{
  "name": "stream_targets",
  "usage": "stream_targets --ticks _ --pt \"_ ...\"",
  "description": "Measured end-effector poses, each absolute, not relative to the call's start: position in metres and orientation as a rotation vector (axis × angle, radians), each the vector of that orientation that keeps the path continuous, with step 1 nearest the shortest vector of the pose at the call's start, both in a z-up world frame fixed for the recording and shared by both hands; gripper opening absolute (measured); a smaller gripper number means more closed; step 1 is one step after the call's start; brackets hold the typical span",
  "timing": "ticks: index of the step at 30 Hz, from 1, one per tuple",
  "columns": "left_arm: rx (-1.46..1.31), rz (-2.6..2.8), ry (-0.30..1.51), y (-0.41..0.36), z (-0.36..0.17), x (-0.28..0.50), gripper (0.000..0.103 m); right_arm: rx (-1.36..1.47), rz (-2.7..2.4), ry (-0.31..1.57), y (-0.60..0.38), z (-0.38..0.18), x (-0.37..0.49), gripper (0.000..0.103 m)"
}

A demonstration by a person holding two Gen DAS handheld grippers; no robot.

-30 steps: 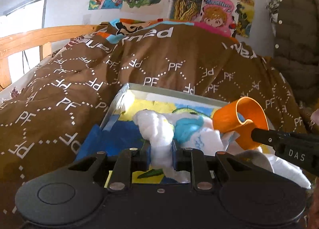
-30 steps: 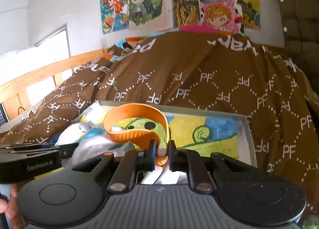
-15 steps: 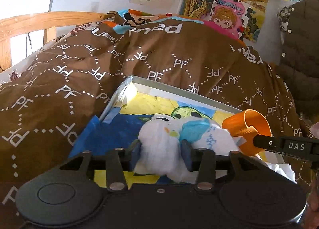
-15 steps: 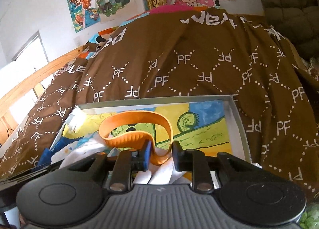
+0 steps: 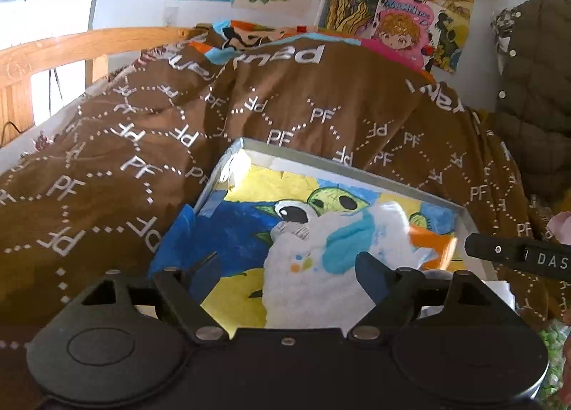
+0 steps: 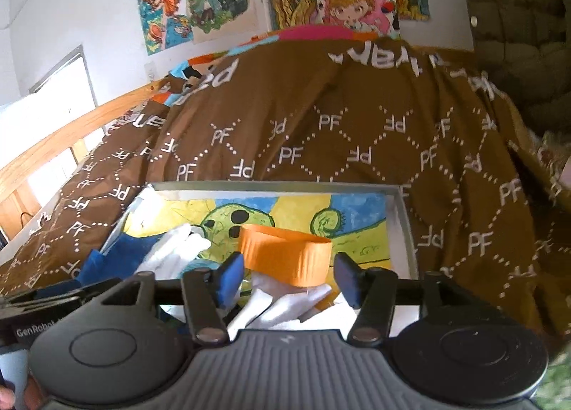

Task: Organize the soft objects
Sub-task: 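Lower items into the tray and open both grippers, then withdraw both tools from the tray toward the grey pouch and striped towel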

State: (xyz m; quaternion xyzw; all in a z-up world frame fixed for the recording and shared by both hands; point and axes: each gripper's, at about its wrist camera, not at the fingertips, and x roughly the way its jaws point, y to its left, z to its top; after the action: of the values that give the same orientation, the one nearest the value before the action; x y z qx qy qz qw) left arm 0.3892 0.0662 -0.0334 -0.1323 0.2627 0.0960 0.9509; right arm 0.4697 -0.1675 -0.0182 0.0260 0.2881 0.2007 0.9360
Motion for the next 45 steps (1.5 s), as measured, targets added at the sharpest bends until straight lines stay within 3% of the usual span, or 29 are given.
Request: stream_targets --ticks 8,17,30,45 --pt "-0.324 0.198 0.443 0.058 0.009 0.325 0.1 0.038 0.438 0.465 -0.199 0.035 0.397 0.09" --pt "-0.303 0.16 0.296 0.042 0.062 0.218 0.102 0.01 0.452 0.308 -0.223 0.091 0.285 0.102" --pt "-0.203 0.187 0.192 0.04 0.085 0.086 0.102 0.024 0.44 0.17 -0.214 0.089 0.149 0.103" --pt "-0.137 0.227 0.287 0.04 0.015 0.051 0.102 -0.071 0.406 0.179 -0.195 0.023 0.106 0.103"
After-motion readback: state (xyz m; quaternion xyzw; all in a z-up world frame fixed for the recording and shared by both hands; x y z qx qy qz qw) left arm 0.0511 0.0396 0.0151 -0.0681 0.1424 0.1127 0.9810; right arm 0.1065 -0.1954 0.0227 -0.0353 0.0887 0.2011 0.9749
